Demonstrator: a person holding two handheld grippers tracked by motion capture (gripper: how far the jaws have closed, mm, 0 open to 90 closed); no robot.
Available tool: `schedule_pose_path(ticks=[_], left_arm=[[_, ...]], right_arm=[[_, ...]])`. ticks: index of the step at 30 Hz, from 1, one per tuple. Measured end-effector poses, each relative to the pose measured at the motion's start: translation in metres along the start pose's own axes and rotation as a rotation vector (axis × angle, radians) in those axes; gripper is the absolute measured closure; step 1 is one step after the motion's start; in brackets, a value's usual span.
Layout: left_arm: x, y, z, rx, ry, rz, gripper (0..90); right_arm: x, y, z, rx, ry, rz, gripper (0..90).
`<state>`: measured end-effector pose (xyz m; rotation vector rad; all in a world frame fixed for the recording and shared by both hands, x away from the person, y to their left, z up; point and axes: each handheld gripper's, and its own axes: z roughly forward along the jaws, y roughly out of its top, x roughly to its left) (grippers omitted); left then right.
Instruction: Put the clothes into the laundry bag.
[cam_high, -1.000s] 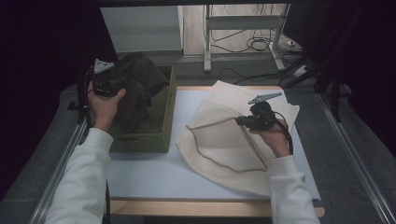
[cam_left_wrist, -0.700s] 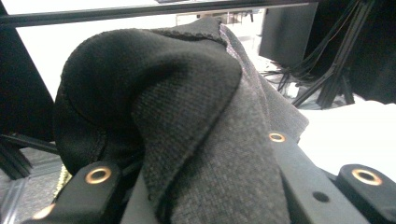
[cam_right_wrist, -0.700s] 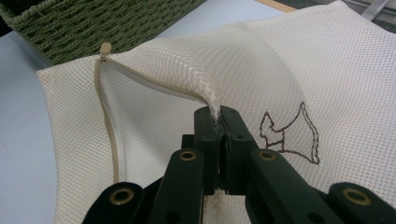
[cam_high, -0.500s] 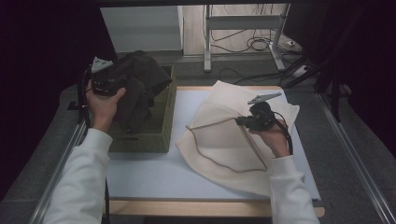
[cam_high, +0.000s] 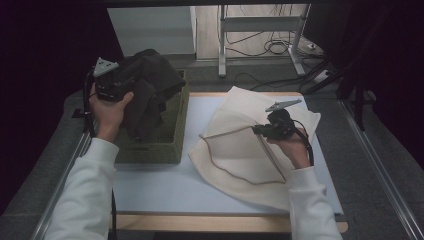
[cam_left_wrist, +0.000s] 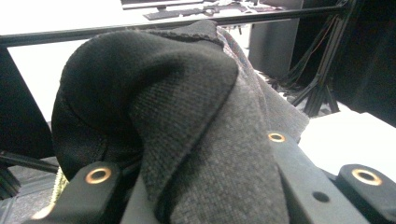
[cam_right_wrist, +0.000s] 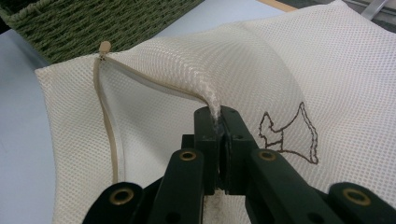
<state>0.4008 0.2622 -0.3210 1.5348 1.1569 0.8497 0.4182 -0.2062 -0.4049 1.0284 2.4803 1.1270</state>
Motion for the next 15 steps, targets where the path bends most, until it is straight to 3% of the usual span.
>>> schedule_pose_path(ticks=[15], left_arm=[[-0.01, 0.002, -0.014, -0.036, -0.043, 0.005, 78.7]], right_arm=[[0.0, 0.0, 0.001, -0.001, -0.002, -0.001, 86.4]])
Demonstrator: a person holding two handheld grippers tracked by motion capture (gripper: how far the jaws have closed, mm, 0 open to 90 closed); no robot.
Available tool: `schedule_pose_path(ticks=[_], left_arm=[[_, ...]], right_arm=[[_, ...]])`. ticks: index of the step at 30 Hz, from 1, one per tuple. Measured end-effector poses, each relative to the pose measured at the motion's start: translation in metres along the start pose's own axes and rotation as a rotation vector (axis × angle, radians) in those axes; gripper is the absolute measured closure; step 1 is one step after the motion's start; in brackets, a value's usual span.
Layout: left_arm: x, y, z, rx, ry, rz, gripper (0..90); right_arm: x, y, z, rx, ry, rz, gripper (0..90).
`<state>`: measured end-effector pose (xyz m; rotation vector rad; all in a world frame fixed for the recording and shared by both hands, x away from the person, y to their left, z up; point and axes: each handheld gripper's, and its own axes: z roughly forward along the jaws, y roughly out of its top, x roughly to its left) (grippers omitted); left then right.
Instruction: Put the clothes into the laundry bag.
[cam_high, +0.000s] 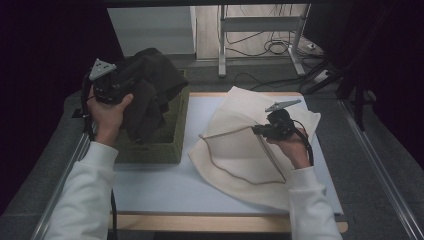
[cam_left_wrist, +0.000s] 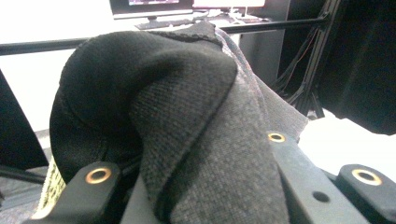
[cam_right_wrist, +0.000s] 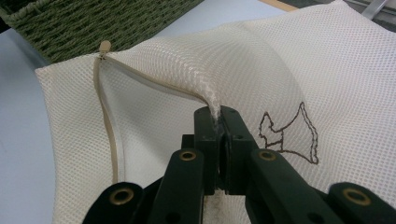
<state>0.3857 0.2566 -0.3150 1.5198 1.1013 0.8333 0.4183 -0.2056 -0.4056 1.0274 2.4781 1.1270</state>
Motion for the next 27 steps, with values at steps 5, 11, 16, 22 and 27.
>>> schedule_pose_path(ticks=[5, 11, 16, 22, 27], left_arm=[[-0.002, -0.002, 0.0, 0.001, -0.016, -0.007, 78.7], [-0.001, -0.003, -0.003, -0.002, -0.028, -0.023, 78.7], [-0.002, -0.001, -0.007, -0.013, -0.032, -0.024, 78.7], [-0.003, 0.001, -0.012, -0.023, -0.039, -0.022, 78.7], [-0.004, 0.003, -0.016, -0.034, -0.05, -0.03, 78.7]], right_arm=[[0.0, 0.0, 0.0, 0.0, -0.001, 0.0, 86.4], [-0.001, 0.0, 0.0, 0.001, 0.001, -0.003, 86.4], [-0.001, 0.0, 0.0, 0.002, 0.002, -0.002, 86.5], [-0.001, 0.0, 0.001, 0.0, 0.001, -0.005, 86.5], [-0.001, 0.0, 0.0, 0.001, 0.002, -0.004, 86.5]])
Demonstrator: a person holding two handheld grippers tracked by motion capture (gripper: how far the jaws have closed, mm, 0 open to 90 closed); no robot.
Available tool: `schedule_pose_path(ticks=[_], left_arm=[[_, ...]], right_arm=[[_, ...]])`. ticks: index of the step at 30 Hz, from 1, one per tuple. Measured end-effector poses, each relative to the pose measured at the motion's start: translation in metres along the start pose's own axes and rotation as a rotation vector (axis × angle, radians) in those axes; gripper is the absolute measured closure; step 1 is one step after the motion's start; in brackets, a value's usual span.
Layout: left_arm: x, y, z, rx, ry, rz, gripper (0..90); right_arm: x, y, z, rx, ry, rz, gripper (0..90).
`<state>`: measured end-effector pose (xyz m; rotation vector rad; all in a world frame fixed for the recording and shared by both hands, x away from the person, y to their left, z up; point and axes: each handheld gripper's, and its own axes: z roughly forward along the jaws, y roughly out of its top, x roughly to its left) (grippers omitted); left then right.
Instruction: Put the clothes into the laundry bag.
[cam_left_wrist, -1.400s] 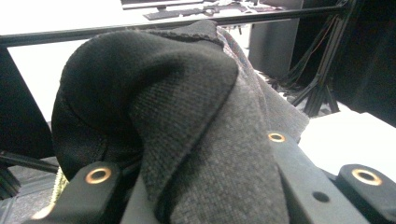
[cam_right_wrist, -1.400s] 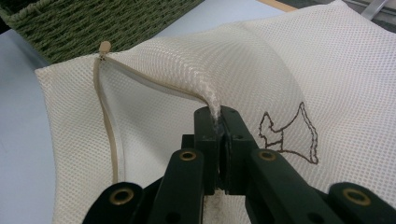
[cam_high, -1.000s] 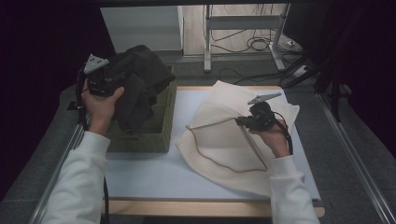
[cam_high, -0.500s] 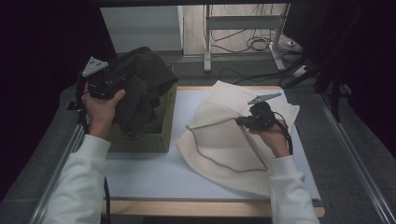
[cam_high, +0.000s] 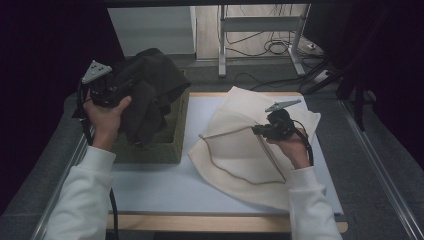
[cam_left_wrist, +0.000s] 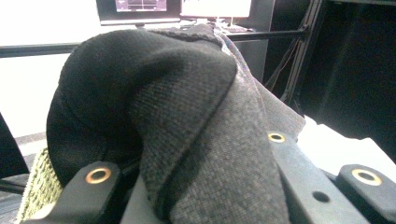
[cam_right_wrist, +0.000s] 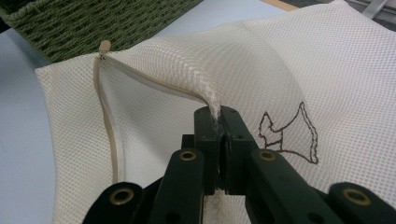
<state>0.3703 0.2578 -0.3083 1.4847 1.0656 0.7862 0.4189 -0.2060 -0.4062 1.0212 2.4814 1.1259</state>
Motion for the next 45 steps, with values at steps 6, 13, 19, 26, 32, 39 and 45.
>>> schedule_pose_path(ticks=[6, 13, 19, 26, 32, 39, 45], left_arm=[[-0.003, 0.003, -0.006, -0.017, -0.017, -0.007, 78.7], [-0.008, 0.004, -0.009, -0.021, -0.035, -0.002, 78.7], [-0.014, 0.005, -0.013, -0.03, -0.05, 0.008, 78.7], [-0.021, 0.006, -0.018, -0.038, -0.071, 0.017, 78.7], [-0.028, 0.009, -0.022, -0.049, -0.096, 0.023, 78.7], [-0.035, 0.011, -0.027, -0.063, -0.122, 0.031, 78.7], [-0.042, 0.011, -0.032, -0.071, -0.149, 0.029, 78.7]], right_arm=[[0.0, 0.0, 0.0, 0.001, 0.0, 0.001, 86.5], [0.0, 0.0, 0.0, 0.002, 0.001, 0.001, 86.5], [0.0, 0.0, 0.0, 0.003, 0.001, 0.002, 86.5], [0.0, 0.0, 0.0, 0.003, 0.0, 0.004, 86.5], [0.0, 0.0, 0.0, 0.004, -0.001, 0.001, 86.5], [0.0, 0.0, 0.001, 0.004, -0.002, 0.0, 86.5], [0.0, 0.0, 0.001, 0.003, -0.003, 0.001, 86.5]])
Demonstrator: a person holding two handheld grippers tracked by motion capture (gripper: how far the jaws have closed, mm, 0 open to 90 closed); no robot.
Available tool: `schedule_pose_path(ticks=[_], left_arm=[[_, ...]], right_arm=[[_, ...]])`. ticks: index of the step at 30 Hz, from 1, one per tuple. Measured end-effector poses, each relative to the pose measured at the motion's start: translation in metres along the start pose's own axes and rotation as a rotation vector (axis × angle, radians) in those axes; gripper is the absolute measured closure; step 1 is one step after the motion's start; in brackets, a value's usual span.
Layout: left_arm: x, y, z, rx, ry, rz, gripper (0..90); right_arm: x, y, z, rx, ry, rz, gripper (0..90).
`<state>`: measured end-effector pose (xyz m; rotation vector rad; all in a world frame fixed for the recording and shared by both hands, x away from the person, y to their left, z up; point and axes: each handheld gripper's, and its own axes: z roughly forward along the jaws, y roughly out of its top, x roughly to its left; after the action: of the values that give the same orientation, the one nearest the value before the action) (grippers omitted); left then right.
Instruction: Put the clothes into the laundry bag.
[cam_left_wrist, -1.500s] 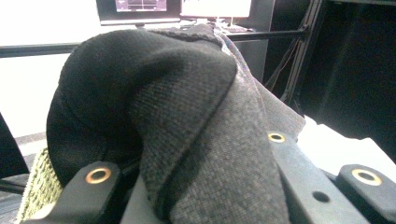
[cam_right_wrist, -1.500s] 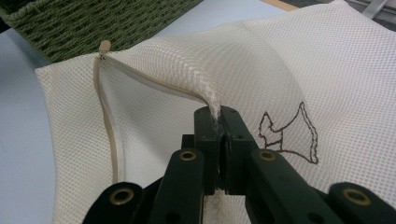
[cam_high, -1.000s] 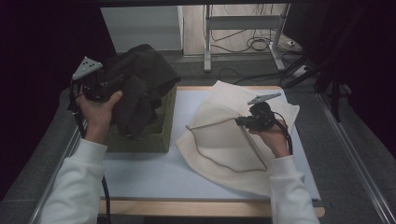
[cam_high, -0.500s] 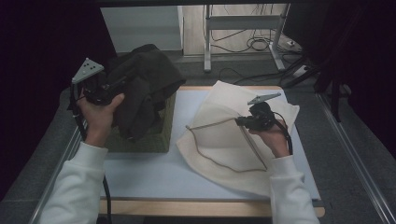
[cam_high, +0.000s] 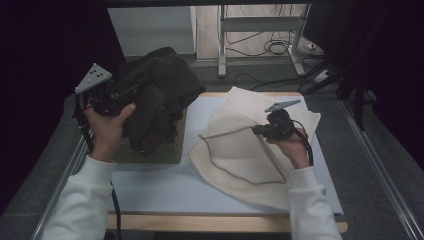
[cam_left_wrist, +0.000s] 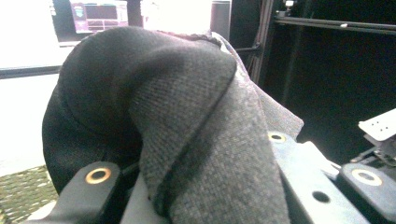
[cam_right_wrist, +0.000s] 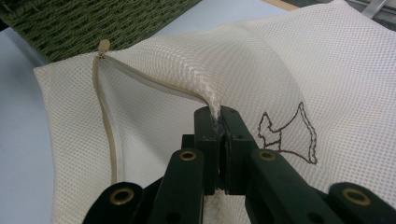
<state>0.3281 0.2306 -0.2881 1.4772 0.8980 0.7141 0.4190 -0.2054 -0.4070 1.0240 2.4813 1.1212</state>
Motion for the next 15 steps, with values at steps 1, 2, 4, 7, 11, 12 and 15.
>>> schedule_pose_path(ticks=[1, 2, 4, 7, 11, 12, 15], left_arm=[[-0.001, 0.0, 0.0, -0.003, -0.006, 0.002, 78.7], [-0.002, 0.0, -0.001, -0.002, -0.011, 0.002, 78.7], [-0.005, 0.0, 0.0, 0.0, -0.021, -0.002, 78.7], [-0.008, -0.001, 0.0, 0.001, -0.034, -0.004, 78.7], [-0.011, -0.002, 0.0, -0.003, -0.049, -0.004, 78.7], [-0.012, -0.002, 0.0, -0.003, -0.053, -0.008, 78.7], [-0.015, -0.002, -0.001, -0.001, -0.062, -0.003, 78.7]], right_arm=[[0.0, 0.0, 0.0, 0.0, 0.0, 0.0, 86.5], [0.0, 0.0, 0.0, 0.0, 0.0, 0.0, 86.6], [0.0, 0.0, 0.0, 0.0, -0.001, 0.0, 86.5], [0.0, 0.0, 0.0, 0.0, -0.002, 0.0, 86.5], [0.0, 0.0, 0.0, 0.0, -0.002, 0.0, 86.5], [0.0, 0.0, 0.0, 0.0, -0.001, 0.001, 86.5], [0.0, 0.0, 0.0, -0.001, -0.002, 0.0, 86.5]])
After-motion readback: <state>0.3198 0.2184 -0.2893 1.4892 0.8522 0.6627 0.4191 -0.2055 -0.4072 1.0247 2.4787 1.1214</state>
